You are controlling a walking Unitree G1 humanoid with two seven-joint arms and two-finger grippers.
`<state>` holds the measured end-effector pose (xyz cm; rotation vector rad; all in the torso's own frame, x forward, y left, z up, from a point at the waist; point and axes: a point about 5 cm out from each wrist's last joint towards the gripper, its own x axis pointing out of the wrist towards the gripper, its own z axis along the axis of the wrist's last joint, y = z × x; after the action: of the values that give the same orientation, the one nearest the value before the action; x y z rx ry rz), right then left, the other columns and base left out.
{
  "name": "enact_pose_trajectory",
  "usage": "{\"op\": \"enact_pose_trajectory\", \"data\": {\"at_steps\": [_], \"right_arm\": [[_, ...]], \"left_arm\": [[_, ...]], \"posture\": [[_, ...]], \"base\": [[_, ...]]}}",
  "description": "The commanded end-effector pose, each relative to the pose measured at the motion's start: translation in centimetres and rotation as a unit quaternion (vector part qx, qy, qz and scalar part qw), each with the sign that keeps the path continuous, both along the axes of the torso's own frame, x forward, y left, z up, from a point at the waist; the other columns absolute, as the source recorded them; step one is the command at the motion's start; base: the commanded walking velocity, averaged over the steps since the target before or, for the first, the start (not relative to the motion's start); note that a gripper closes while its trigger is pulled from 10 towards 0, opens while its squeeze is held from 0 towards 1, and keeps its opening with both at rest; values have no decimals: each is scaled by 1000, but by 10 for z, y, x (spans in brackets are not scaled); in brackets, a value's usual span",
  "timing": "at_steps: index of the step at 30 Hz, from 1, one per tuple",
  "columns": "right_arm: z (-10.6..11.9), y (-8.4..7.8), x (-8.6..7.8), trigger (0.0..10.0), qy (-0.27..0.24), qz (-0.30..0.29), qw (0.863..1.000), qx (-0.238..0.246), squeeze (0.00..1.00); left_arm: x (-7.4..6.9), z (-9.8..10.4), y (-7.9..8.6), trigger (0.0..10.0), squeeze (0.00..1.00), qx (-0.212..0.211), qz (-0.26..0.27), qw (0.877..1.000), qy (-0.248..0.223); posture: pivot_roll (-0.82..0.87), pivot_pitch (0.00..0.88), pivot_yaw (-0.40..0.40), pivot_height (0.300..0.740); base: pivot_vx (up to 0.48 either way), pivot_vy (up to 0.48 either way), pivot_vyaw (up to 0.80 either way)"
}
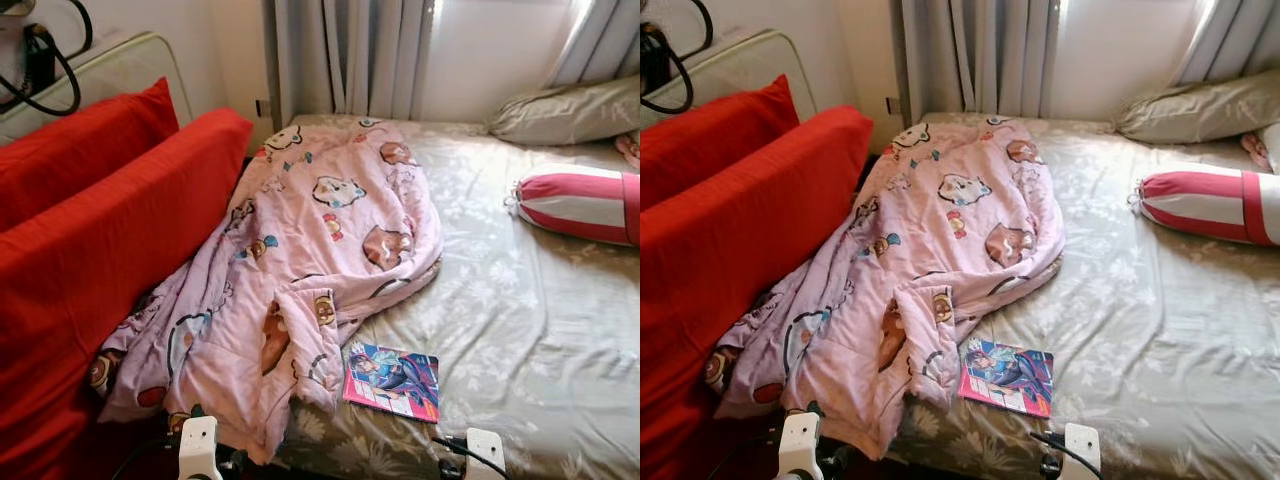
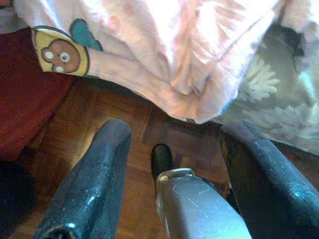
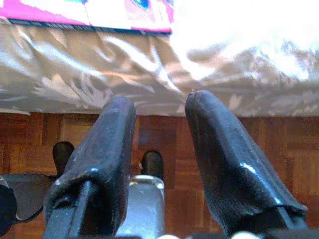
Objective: Clean up the room
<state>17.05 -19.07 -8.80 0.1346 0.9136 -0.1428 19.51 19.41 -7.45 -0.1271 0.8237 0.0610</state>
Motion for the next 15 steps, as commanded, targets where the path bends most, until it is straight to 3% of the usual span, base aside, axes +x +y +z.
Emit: {"op": "enact_pose_trajectory", "data": {"at_steps": [1,5,15], "right_arm": [[1,0,1,10000,-5,-1,1000,-1,0],[1,-1,1,10000,-6,-2,1000,-1,0],[8,-2,14,10000,-37,8,999,-1,0]], "left_arm": [[-5,-3,1,10000,0,0,2,1000,11],[-5,-3,1,10000,0,2,2,1000,12],[-4,-1,0,10000,0,-5,5,1000,-5]], "posture": [[58,0,-4,740],[57,0,-7,740],[57,0,-15,740]], "base": [[326,0,0],[317,0,0],[0,0,0]]}}
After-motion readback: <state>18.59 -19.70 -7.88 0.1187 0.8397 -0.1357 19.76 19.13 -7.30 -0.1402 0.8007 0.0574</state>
